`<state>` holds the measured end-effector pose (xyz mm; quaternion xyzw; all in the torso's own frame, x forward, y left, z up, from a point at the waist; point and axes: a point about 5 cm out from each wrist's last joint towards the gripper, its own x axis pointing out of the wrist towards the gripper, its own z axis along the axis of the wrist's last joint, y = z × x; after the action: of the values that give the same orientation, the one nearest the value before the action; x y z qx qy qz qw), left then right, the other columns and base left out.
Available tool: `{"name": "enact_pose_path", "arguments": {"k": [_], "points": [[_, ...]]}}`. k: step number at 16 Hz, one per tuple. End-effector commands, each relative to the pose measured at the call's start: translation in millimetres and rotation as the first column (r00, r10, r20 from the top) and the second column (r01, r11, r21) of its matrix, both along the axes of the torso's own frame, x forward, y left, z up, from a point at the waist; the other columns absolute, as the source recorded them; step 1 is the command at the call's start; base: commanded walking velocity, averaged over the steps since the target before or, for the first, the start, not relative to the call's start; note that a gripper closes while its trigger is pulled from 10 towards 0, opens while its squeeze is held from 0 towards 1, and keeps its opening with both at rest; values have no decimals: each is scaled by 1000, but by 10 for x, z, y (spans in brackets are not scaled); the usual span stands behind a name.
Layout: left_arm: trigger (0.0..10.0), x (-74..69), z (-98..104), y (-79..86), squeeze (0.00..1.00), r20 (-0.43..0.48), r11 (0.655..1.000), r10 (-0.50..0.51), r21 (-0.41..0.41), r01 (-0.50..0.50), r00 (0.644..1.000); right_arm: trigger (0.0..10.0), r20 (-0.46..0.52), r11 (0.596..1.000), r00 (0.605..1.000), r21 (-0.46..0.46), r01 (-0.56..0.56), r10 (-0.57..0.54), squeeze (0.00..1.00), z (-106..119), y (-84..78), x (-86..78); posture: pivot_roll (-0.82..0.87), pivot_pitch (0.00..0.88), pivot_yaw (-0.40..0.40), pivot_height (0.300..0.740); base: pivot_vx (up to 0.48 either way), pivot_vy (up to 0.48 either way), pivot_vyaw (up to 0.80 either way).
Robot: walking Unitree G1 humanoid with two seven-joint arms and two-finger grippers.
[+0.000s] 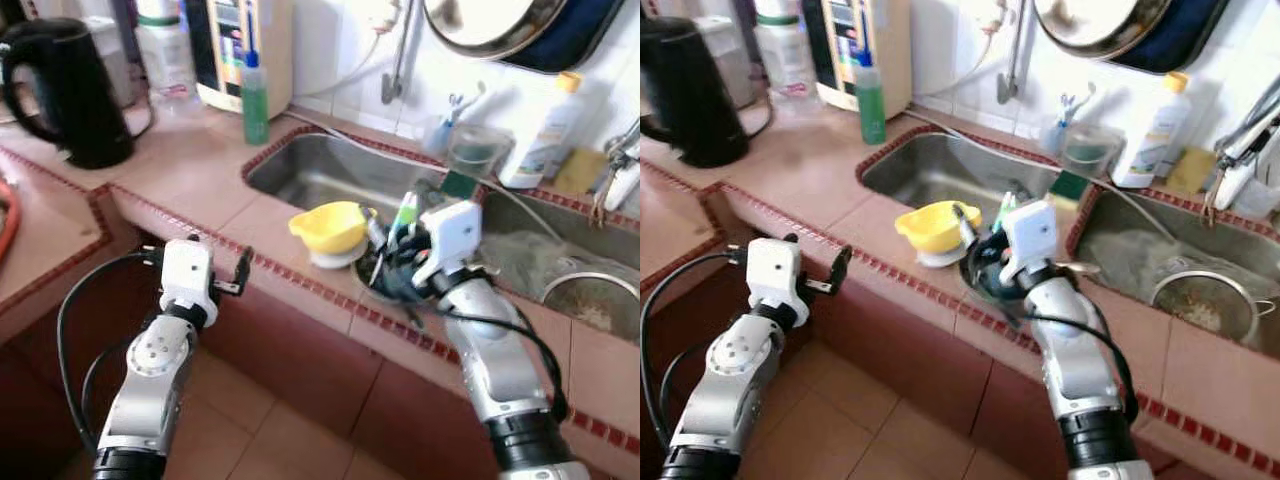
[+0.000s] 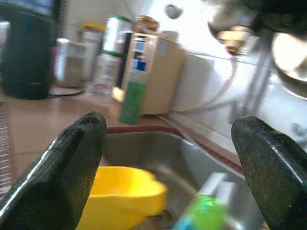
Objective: Kitchen organization
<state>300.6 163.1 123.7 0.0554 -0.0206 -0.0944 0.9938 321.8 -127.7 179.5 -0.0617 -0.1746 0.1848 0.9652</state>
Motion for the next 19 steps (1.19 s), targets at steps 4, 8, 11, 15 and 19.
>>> {"name": "enact_pose_path", "arguments": {"k": [4, 8, 11, 15, 19], "points": [[10000, -18, 354, -293, 0, 110, 982, -174, -47, 180, 979, 10000, -49, 976, 987, 147, 159, -153, 0, 159, -310, 142, -81, 23, -38, 740, 60, 0, 0], [10000, -117, 625, -530, 0, 164, 930, -365, 12, 368, 916, 10000, -130, 950, 980, 255, 180, -151, 0, 208, -436, 220, -79, 26, -40, 740, 0, 0, 0], [10000, -270, 695, -676, 0, 133, 850, -526, 38, 526, 840, 10000, -230, 958, 969, 246, 149, -92, 0, 120, -483, 237, -78, 30, -38, 740, 0, 0, 0], [10000, -364, 734, -736, 0, 88, 794, -608, 62, 605, 789, 10000, -396, 986, 918, 165, 27, 41, 0, -61, -601, 184, -86, 34, -30, 740, 0, 0, 0], [10000, -386, 781, -765, 0, 87, 784, -621, 64, 617, 779, 10000, -462, 978, 863, 125, -167, 206, 0, -73, -756, 74, -95, 34, -33, 740, 0, 0, 0]]}}
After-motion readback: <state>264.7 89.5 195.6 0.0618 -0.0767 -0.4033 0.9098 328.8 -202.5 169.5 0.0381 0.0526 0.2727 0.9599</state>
